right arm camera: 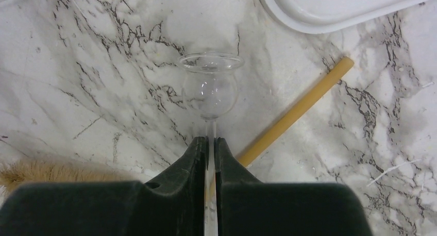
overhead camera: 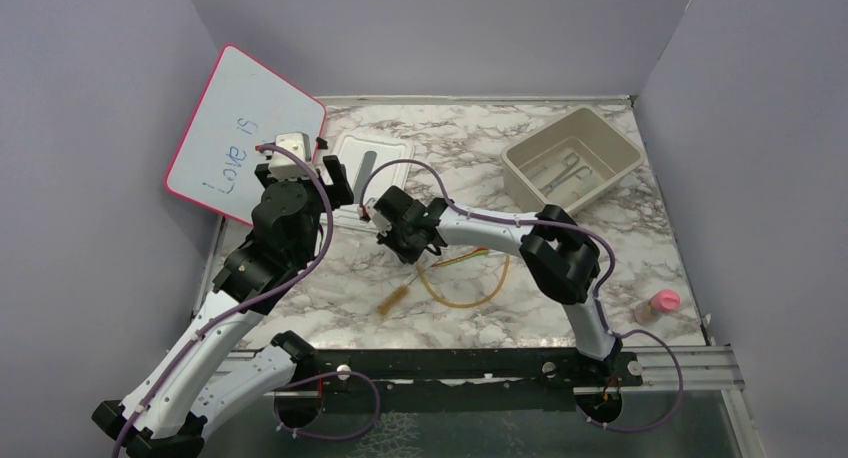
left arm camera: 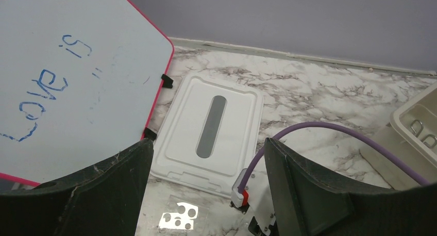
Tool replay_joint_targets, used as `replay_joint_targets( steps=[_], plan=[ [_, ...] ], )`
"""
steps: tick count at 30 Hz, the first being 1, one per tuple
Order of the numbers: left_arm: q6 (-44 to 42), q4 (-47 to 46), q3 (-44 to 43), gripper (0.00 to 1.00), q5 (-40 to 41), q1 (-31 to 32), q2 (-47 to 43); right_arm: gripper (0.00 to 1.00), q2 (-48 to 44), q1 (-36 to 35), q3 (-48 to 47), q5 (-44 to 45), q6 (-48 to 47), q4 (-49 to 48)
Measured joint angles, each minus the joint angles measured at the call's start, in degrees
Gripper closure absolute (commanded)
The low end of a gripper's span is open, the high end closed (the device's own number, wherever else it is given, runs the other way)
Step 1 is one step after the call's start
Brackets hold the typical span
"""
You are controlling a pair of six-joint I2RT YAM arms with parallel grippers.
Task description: Organize the chemistry lab equipment
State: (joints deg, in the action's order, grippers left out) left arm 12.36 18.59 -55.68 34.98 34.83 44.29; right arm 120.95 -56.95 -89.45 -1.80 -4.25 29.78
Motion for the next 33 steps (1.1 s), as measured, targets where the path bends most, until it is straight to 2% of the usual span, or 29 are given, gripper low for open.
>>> replay_joint_targets(
  steps=[6,16,21,24,29,33],
  plan=[
    [0.02,0.02,0.00,0.18,0.00,0.00,-0.35,0.96,-5.73,0.00,3.28,1.68,1.77,-3.30],
    [0.09,0.35,0.00,0.18,-0.07,0.00,-1.66,0.95,-24.98,3.41,10.51,9.55,9.99,-15.56],
    [0.79,0.33,0.83,0.18,-1.57,0.00,-2.03,0.95,-33.77,12.22,11.65,14.40,14.75,-18.67],
    [0.94,-0.70,2.91,0.18,-4.26,-0.02,-2.12,0.95,-37.38,19.87,11.52,17.77,19.52,-18.97],
    [0.85,-5.18,9.05,0.18,-12.44,-0.02,-2.14,0.95,-39.69,32.61,11.39,22.49,28.04,-17.20],
    [0.76,-8.04,11.76,0.18,-16.41,-0.02,-0.96,0.95,-39.71,40.09,11.61,23.43,34.77,-14.19]
  ],
)
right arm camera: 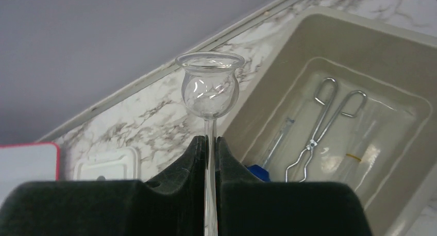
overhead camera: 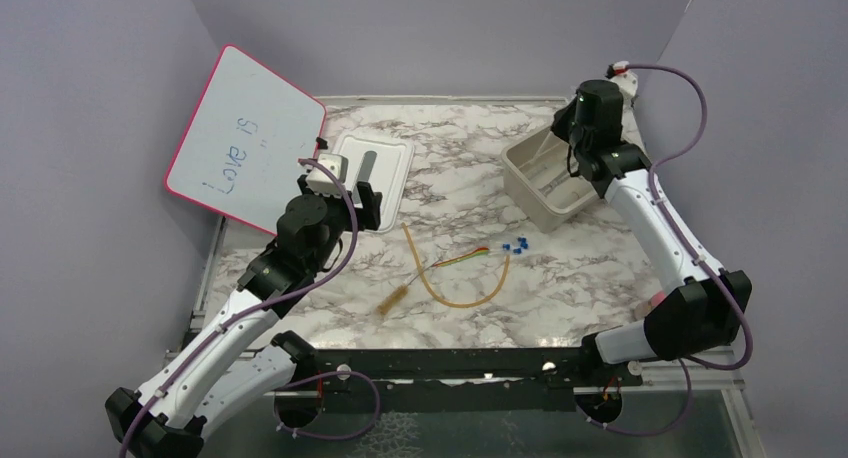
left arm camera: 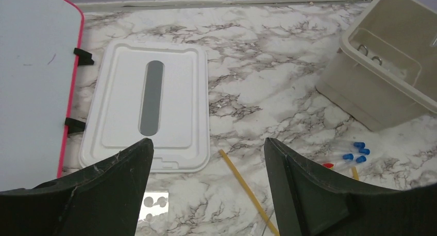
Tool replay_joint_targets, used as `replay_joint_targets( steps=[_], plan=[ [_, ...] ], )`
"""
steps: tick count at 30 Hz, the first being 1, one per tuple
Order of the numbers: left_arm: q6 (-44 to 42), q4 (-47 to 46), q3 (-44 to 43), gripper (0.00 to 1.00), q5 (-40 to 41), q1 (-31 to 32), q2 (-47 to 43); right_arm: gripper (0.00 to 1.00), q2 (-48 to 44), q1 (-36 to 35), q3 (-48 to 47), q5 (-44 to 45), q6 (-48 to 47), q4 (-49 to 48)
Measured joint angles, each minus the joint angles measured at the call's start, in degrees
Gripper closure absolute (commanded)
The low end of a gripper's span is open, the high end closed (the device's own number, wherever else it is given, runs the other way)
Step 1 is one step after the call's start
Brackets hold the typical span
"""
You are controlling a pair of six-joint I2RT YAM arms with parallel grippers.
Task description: Organize the chemistry lab equipment
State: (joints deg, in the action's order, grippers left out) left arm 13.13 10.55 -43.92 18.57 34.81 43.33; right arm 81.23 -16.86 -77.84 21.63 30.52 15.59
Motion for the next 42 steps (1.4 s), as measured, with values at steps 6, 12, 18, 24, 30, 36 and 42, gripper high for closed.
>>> replay_joint_targets(
  steps=[6,12,18,24,30,36,42],
  plan=[
    [-0.09,-1.81,1.36,0.18,-2.95,0.02,1.44,0.95,2.78,9.35,1.70,-0.79,9.03,2.01],
    [-0.31,-2.78,1.73,0.18,-3.41,0.02,1.42,0.95,8.59,10.43,5.73,-1.20,14.53,1.95],
    [-0.55,-3.06,2.45,0.18,-3.41,0.02,1.70,0.94,16.00,10.19,5.97,-1.14,19.69,2.05],
    [-0.90,-3.13,2.58,0.18,-3.37,0.02,2.21,0.93,23.54,10.25,2.67,-1.57,22.86,2.56],
    [-1.27,-3.13,2.58,0.18,-3.34,0.02,2.84,0.89,29.20,11.17,-1.99,-4.17,24.87,3.19],
    [-1.46,-3.13,2.58,0.18,-3.34,0.02,3.39,0.85,30.91,12.90,-2.45,-7.41,26.62,3.43],
    [-1.62,-3.13,2.58,0.18,-3.34,0.02,3.89,0.78,33.29,13.60,-2.45,-8.33,27.04,3.72]
  ],
)
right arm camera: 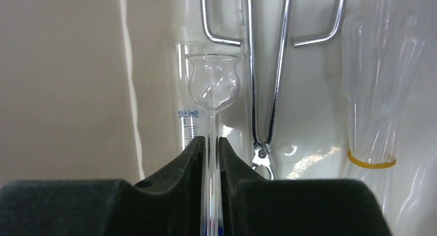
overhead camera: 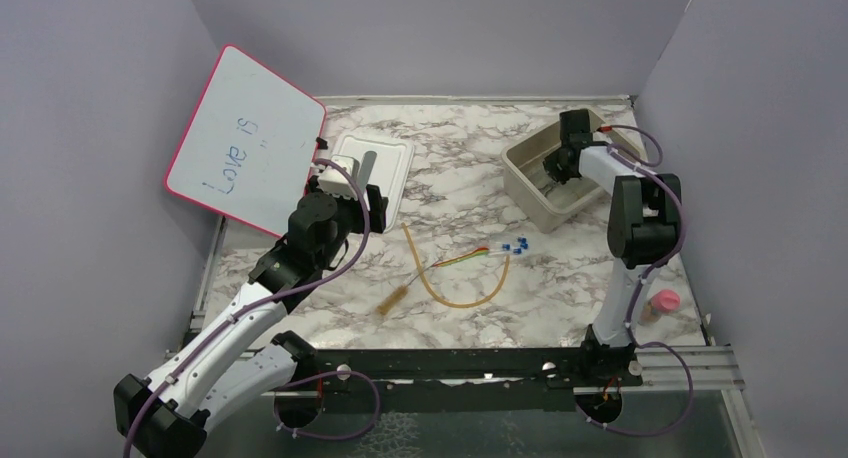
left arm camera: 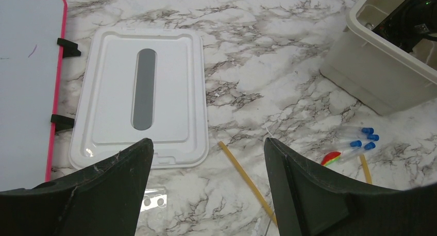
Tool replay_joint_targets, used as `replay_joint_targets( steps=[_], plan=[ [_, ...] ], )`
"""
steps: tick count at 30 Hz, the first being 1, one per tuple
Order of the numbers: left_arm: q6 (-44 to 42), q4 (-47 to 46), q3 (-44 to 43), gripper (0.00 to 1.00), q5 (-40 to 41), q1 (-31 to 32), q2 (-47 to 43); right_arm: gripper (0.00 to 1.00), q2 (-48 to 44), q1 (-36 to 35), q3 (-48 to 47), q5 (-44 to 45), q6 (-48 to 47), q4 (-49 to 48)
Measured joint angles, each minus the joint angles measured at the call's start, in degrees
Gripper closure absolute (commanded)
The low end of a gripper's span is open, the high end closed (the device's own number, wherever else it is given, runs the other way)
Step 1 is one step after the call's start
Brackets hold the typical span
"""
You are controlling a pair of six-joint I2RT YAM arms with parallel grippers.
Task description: Organize the chemistry lab equipment
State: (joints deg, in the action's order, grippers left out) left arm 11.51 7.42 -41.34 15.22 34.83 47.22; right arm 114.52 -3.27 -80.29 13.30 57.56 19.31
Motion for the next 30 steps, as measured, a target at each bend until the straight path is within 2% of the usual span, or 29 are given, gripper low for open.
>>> replay_joint_targets(
  steps=[9,15,26,30],
  plan=[
    [0.00,0.00,0.00,0.18,0.00,-0.02,0.07,0.60,-0.04,0.17,0.48,-1.36,-0.13,0.02],
    [0.00,0.00,0.00,0.18,0.00,-0.02,0.22,0.52,-6.73,0.22,3.23,-2.54,-1.62,-0.13],
    [0.07,0.59,0.00,0.19,-2.49,-0.28,5.11,0.50,-26.23,-0.33,5.11,-8.55,-17.27,2.05],
    [-0.04,0.72,-0.04,0.31,-8.20,-0.28,8.63,0.50,-30.58,-3.63,7.04,-9.90,-19.98,3.54]
  ],
)
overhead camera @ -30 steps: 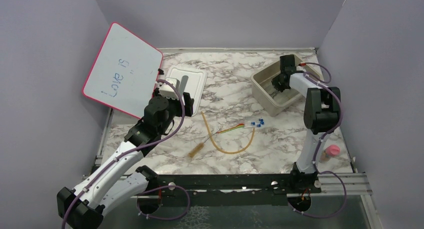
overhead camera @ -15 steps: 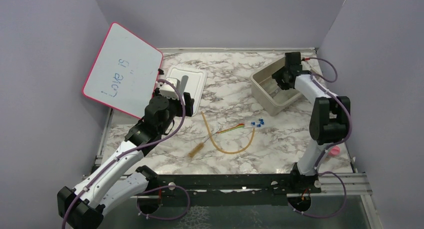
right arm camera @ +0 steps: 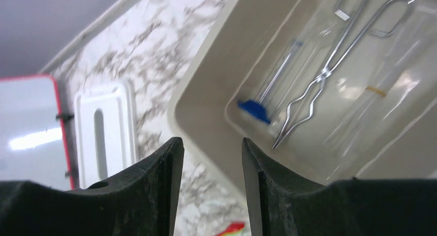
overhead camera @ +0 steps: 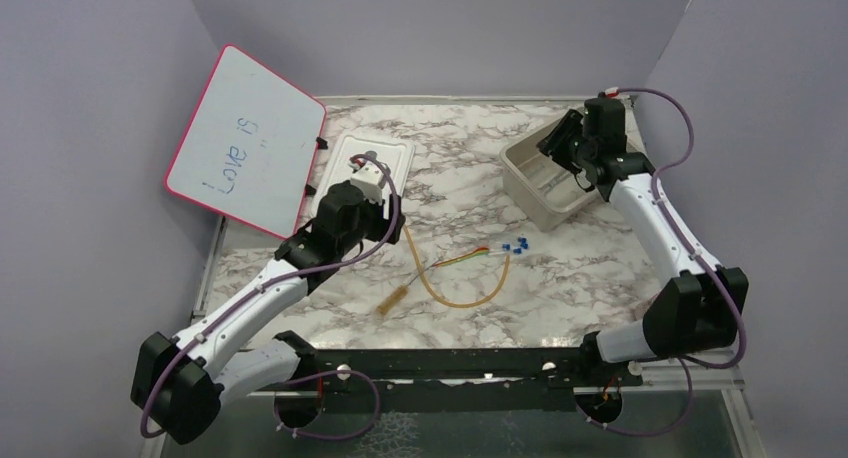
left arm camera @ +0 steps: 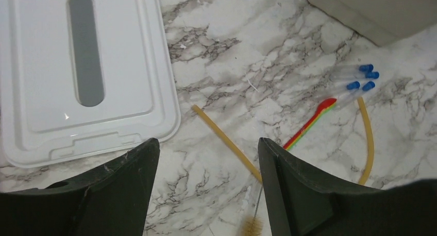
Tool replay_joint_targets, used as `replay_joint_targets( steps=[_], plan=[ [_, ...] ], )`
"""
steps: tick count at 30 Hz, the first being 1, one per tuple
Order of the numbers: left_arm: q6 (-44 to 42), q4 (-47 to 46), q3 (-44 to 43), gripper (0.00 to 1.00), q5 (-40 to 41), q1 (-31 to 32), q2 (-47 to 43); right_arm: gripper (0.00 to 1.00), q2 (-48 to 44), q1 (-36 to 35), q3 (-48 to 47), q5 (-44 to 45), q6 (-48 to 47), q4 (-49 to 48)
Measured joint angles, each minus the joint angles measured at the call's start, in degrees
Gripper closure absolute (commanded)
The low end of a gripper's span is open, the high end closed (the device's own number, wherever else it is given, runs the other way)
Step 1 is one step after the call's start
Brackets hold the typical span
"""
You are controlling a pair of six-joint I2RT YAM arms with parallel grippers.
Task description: Organize the chemistry lab equipment
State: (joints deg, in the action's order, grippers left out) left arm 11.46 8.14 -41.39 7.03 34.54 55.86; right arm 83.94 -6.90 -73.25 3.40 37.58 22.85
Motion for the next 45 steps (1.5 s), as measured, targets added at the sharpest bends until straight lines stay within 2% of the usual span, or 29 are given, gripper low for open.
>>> replay_joint_targets(
  steps=[2,5,10,14,18,26,32,41,45],
  plan=[
    [-0.13,0.61,-0.31,0.36,-3.28,0.00,2.49,0.50,-2.99,-1.92,1.92,-1.92,-1.05,0.83],
    [-0.13,2.51,-1.53,0.36,-9.25,0.02,7.26,0.50,-7.89,-4.31,5.29,-6.36,-2.14,1.46],
    [0.81,6.67,-4.15,0.43,-16.76,0.02,14.67,0.50,-14.88,-4.42,11.69,-12.22,-2.56,1.40],
    [1.64,10.21,-5.01,0.53,-21.57,0.02,21.42,0.50,-18.05,-4.42,16.72,-17.11,-2.27,0.35],
    [1.55,13.86,-5.01,0.55,-24.06,0.20,26.27,0.50,-18.38,-4.42,20.06,-21.03,-1.88,-0.61],
    [1.11,16.31,-7.32,0.56,-22.91,2.56,31.67,0.50,-19.15,-4.42,21.51,-25.38,-1.57,-2.49],
    [0.66,16.39,-8.90,0.64,-20.98,4.81,35.10,0.50,-22.32,-4.42,21.57,-27.91,-1.36,-3.10],
    [-0.33,16.83,-9.79,0.98,-16.39,8.37,36.15,0.50,-24.72,-4.42,21.46,-29.97,-0.61,-3.06],
    [-1.33,17.05,-9.81,1.00,-15.13,8.72,35.93,0.50,-25.46,-4.42,21.44,-30.97,0.07,-3.06]
  ],
)
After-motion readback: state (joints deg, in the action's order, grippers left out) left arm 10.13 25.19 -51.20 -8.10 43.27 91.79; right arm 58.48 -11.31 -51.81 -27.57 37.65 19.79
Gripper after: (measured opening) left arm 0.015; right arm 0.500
